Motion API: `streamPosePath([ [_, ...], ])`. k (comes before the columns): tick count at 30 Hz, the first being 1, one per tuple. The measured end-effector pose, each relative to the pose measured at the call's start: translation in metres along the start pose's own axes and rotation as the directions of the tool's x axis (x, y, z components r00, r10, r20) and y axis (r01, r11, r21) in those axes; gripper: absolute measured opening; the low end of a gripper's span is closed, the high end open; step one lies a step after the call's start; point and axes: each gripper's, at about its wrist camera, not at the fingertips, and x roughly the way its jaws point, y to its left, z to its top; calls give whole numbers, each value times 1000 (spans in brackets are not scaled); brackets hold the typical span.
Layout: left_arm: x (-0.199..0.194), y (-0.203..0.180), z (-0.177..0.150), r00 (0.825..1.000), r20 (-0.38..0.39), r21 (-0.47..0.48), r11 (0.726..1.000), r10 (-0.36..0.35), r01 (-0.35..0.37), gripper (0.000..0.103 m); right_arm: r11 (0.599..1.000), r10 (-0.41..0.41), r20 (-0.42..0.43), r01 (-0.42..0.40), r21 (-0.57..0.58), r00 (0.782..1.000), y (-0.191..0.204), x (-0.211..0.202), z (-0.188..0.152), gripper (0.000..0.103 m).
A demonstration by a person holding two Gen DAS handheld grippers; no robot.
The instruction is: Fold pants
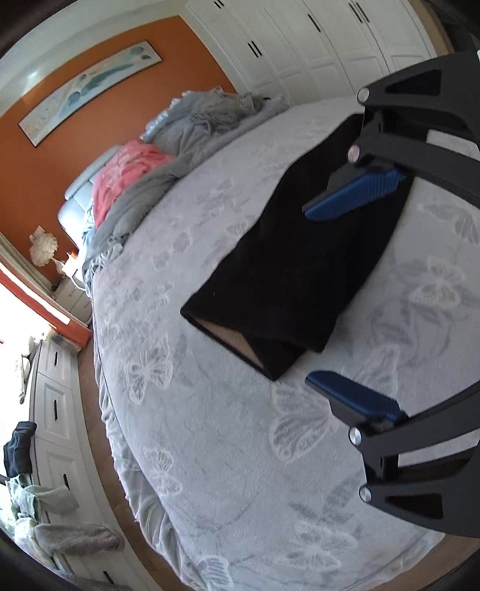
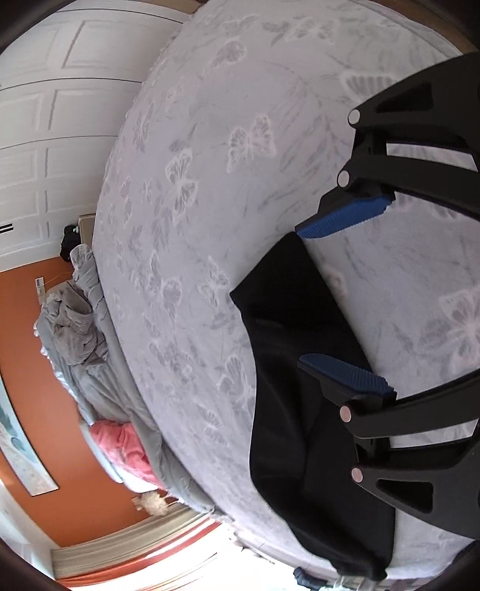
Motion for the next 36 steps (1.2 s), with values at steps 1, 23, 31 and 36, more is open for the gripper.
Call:
streamPosePath([
  [1,2,-5,-2,999,-15,-32,998,-46,46,86,999,30,10,-30,16,1000,4,-8,-2,65],
  [23,77,-20,53,988,-117,-274,959,-105,69,4,909,248,-31,-222,354,968,51,101,80,3],
  [31,70,6,42,983,-172,-124,988,67,-89,5,960,189,-109,-160,232,976,-4,82,59,3],
  [36,100,48,18,973,-220,-208,972,65,-112,5,957,167,-228,-102,270,959,-31,117,1,4],
])
